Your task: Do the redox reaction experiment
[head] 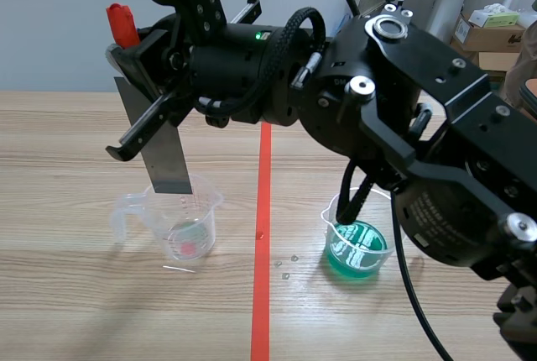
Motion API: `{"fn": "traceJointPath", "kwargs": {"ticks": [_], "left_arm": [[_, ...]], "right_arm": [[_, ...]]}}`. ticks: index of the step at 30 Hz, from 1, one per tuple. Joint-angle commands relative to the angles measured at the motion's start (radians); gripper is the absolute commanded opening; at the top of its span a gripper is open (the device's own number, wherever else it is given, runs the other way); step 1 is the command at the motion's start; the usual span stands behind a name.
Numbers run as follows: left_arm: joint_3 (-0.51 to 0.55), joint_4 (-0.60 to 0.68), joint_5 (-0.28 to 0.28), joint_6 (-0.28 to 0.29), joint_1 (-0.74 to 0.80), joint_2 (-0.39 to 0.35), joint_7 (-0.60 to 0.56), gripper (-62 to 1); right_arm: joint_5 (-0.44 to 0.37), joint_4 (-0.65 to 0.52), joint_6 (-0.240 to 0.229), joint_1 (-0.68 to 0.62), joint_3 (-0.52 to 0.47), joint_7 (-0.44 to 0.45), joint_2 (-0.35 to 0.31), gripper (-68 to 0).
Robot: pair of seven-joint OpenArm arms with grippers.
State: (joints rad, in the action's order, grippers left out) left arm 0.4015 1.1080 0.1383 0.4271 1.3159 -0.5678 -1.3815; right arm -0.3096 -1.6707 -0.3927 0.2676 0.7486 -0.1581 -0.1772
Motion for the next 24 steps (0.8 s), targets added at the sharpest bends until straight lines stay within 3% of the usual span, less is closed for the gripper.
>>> {"fn": "traceJointPath", "kwargs": {"ticks": [1,24], "left_arm": [[-0.003,0.011,0.007,0.005,0.001,0.002,-0.017,1.4],[-0.003,0.011,0.007,0.005,0.001,0.002,-0.017,1.4]], "right_arm": [[-0.008,-0.010,0.006,0.018,-0.001,0.022,0.006,-65.6],[-0.008,0.013,0.006,0.018,-0.001,0.034,0.006,-65.6]]}}
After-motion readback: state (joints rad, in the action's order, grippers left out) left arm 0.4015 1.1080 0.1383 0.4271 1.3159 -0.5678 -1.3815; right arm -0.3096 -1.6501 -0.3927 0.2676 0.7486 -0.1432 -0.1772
